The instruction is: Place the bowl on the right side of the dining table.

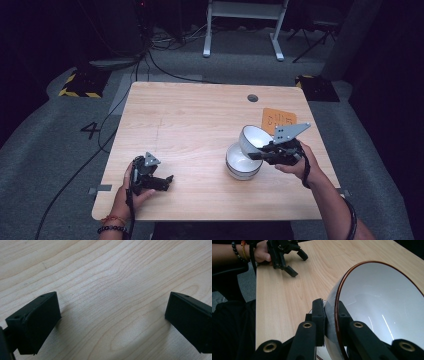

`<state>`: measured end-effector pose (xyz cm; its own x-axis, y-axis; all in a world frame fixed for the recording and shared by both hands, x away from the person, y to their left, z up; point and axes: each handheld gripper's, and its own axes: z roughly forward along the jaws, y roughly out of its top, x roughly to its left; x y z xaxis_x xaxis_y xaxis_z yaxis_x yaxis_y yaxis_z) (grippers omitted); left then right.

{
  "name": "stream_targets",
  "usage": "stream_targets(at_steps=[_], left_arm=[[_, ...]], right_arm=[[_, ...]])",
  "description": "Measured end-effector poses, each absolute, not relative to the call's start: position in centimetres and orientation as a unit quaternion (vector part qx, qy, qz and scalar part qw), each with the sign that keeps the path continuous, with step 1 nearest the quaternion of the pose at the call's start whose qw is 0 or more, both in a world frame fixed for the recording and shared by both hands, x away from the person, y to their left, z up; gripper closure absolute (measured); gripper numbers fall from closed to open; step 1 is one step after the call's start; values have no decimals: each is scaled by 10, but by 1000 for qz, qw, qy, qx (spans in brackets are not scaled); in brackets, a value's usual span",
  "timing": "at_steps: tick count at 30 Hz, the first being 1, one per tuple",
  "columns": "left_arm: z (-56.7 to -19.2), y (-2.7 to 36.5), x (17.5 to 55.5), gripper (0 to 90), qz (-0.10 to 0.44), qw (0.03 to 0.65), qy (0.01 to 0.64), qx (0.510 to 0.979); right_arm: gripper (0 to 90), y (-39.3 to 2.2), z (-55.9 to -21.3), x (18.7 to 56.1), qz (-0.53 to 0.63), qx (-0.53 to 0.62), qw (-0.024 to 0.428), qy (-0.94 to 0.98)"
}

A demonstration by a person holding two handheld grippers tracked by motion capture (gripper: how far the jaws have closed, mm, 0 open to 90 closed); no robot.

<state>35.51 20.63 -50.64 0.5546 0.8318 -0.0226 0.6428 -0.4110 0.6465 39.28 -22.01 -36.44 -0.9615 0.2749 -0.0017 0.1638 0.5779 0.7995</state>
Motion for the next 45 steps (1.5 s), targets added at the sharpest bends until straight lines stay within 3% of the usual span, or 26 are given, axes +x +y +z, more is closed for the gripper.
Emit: stream_targets(at_steps=[45], left_arm=[[-506, 206, 355, 1, 153, 309, 447, 826]], right_arm=[[819, -289, -371, 428, 416, 241, 151, 864]])
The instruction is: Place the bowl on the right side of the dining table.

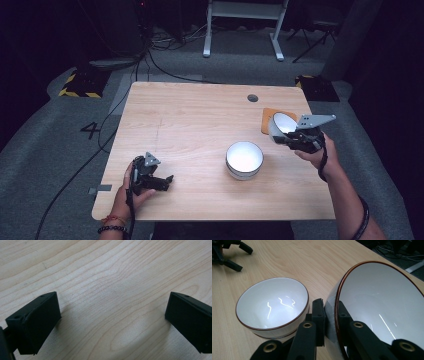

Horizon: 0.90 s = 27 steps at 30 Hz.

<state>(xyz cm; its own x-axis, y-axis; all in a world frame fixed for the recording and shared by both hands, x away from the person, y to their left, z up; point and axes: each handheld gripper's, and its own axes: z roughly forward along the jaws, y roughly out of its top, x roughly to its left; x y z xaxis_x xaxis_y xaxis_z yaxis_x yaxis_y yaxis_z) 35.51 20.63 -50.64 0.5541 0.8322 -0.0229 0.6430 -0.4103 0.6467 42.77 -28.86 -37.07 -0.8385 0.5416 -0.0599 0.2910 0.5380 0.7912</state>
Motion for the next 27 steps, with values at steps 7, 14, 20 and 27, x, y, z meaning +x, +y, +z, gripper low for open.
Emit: stream_targets(at_steps=[7, 14, 20, 27], left_arm=[[-506, 206, 355, 1, 153, 309, 447, 825], [-506, 206, 355, 1, 153, 309, 446, 826], [-506, 206, 355, 1, 153, 309, 447, 826], [-506, 206, 355, 1, 153, 309, 447, 826]], right_arm=[[819, -294, -377, 437, 409, 258, 155, 862], [819, -299, -381, 448, 397, 272, 161, 862], [819, -304, -384, 456, 389, 286, 166, 860], [819, -309, -392, 464, 390, 300, 168, 854]])
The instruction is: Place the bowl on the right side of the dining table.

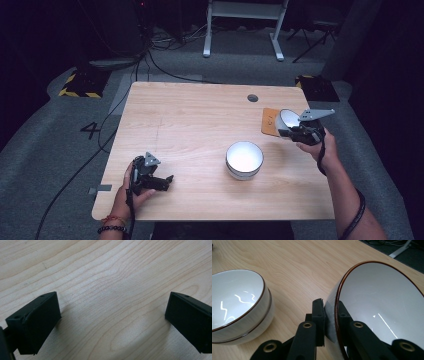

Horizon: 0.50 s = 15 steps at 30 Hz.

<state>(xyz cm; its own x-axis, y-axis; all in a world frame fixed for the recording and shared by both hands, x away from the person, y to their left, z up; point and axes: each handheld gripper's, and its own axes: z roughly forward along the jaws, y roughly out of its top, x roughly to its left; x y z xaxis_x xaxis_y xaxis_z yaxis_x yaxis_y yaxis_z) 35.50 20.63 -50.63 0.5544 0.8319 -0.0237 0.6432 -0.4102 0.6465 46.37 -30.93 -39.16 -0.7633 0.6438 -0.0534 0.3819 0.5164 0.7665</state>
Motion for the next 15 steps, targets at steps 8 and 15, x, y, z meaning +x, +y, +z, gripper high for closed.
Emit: stream_targets(at_steps=[8, 15], left_arm=[[-506, 206, 355, 2, 154, 310, 448, 825], [-506, 206, 355, 2, 153, 308, 448, 825]], right_arm=[[819, -310, -396, 475, 389, 314, 172, 849], [819, -309, -400, 487, 381, 320, 180, 848]])
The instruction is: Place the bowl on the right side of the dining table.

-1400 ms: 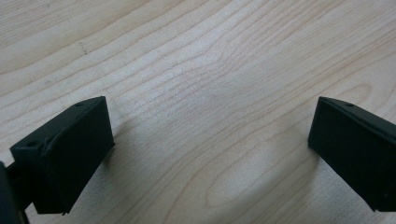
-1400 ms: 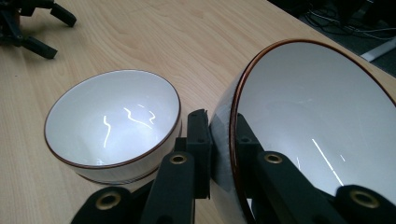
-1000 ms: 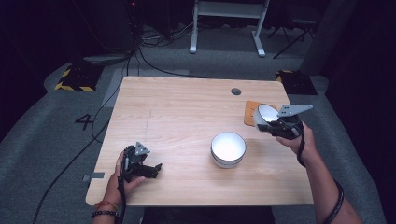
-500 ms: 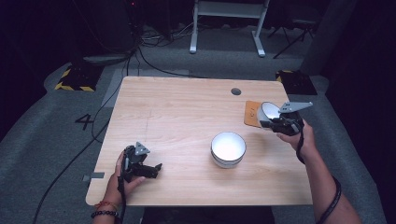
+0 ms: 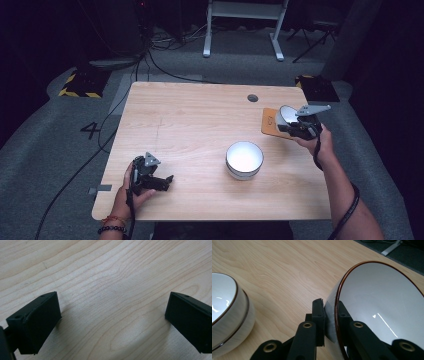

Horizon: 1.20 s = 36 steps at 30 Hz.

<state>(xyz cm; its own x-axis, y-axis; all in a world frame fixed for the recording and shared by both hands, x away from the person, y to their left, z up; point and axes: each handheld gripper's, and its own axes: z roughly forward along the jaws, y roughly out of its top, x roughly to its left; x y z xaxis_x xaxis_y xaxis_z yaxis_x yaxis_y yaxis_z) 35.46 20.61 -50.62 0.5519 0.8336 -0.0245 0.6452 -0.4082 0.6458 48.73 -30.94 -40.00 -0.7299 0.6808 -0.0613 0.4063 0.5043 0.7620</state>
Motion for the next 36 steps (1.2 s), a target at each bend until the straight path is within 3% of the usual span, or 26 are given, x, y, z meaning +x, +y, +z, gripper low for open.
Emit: stream_targets(at_steps=[36], left_arm=[[-506, 206, 353, 5, 159, 307, 453, 822]], right_arm=[[818, -304, -438, 540, 329, 370, 186, 849]])
